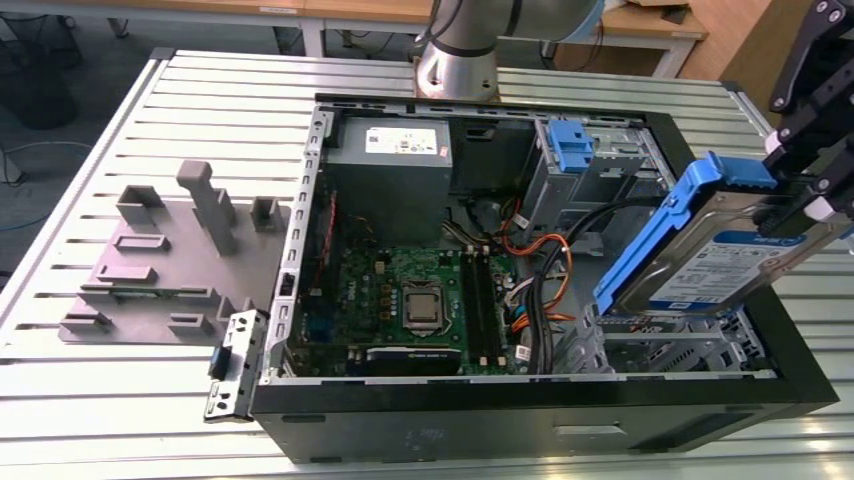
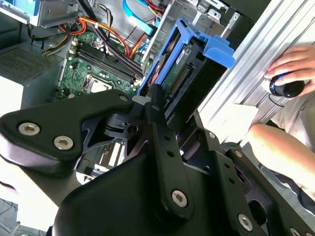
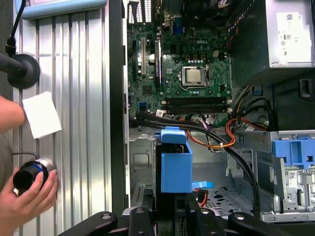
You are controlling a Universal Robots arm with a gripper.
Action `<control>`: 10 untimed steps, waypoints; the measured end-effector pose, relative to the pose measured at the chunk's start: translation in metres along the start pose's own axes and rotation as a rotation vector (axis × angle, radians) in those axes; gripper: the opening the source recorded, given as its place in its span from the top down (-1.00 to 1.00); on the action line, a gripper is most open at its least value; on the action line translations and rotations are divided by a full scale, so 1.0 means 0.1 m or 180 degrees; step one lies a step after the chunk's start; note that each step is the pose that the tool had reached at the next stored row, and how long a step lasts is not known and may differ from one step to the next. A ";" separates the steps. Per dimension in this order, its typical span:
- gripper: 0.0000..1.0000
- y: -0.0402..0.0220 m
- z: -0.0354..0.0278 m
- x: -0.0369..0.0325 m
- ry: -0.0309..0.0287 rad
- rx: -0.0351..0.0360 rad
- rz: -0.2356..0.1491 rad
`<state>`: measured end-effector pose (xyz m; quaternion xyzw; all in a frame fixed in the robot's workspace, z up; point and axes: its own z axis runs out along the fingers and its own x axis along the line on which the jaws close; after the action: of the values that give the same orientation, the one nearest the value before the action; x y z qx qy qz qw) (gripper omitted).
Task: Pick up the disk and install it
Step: 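Insert the disk into the insertion slot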
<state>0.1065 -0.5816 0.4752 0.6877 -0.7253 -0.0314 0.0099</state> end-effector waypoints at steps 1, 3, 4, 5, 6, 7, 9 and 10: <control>0.30 -0.019 0.000 -0.001 -0.0001 0.0000 0.0000; 0.30 -0.055 -0.002 -0.004 0.0000 0.0000 0.0000; 0.30 -0.067 -0.001 -0.005 -0.0001 0.0000 0.0000; 0.30 -0.073 0.004 -0.006 -0.0001 0.0000 -0.0002; 0.30 -0.075 0.011 -0.005 0.0000 0.0000 -0.0005; 0.30 -0.077 0.021 -0.005 0.0001 0.0000 -0.0009; 0.30 -0.083 0.045 -0.004 0.0001 -0.0001 -0.0019; 0.30 -0.085 0.057 -0.004 0.0001 -0.0001 -0.0023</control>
<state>0.1147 -0.5814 0.4691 0.6902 -0.7228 -0.0314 0.0100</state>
